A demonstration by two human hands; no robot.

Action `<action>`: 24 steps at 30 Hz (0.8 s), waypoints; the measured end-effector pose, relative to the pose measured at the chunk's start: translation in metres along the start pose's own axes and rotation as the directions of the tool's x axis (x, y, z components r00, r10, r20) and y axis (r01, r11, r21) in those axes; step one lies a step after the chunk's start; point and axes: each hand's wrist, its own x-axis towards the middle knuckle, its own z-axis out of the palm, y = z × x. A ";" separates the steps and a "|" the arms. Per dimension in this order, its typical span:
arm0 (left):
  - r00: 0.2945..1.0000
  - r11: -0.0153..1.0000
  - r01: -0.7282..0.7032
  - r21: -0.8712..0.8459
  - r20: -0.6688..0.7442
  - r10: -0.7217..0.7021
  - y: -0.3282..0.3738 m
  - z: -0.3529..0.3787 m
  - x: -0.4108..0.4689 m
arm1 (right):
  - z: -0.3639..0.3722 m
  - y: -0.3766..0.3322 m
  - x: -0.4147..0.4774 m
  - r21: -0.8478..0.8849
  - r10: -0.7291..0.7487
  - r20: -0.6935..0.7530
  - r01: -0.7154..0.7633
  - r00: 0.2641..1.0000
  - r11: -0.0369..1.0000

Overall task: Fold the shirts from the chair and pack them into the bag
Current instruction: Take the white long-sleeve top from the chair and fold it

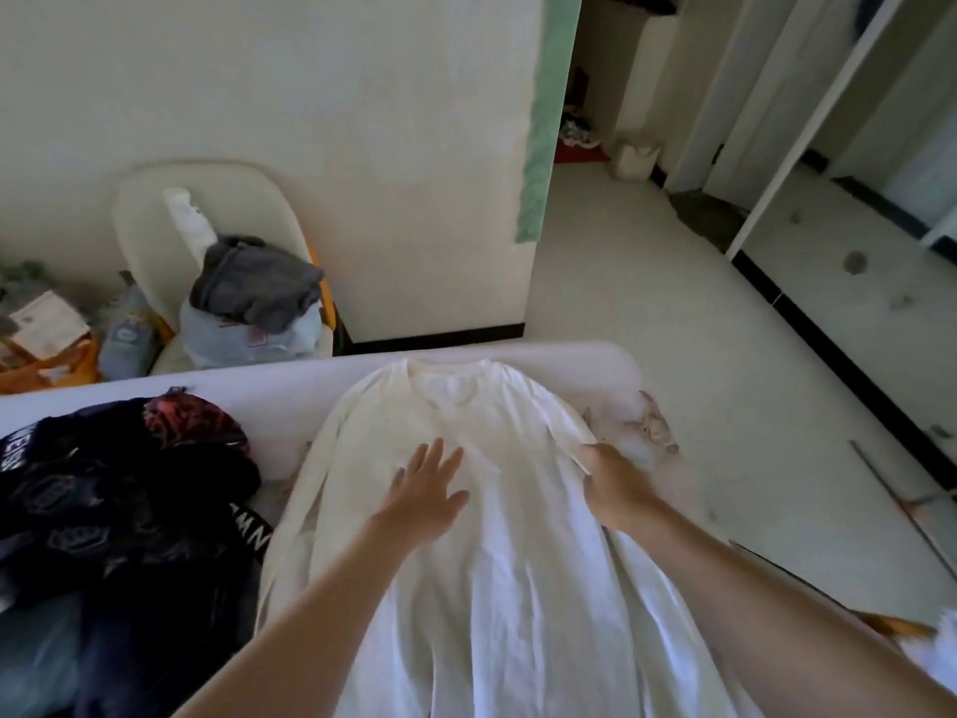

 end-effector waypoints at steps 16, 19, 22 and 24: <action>1.000 0.987 -0.025 0.157 -0.008 0.027 0.003 0.070 -0.024 | 0.003 0.054 0.000 -0.272 -0.027 -0.370 -0.081 0.928 0.959; 0.991 0.992 -0.092 0.081 -0.095 0.100 0.001 0.071 -0.049 | 0.041 0.037 -0.032 -0.256 -0.218 -0.340 0.134 0.915 0.958; 0.957 0.985 -0.171 -0.007 -0.240 0.164 -0.009 0.074 -0.084 | 0.082 0.008 -0.084 -0.104 -0.397 -0.277 0.383 0.875 0.918; 0.908 0.972 -0.236 0.002 -0.356 0.221 -0.020 0.078 -0.112 | 0.098 -0.009 -0.118 0.013 -0.498 -0.189 0.510 0.846 0.860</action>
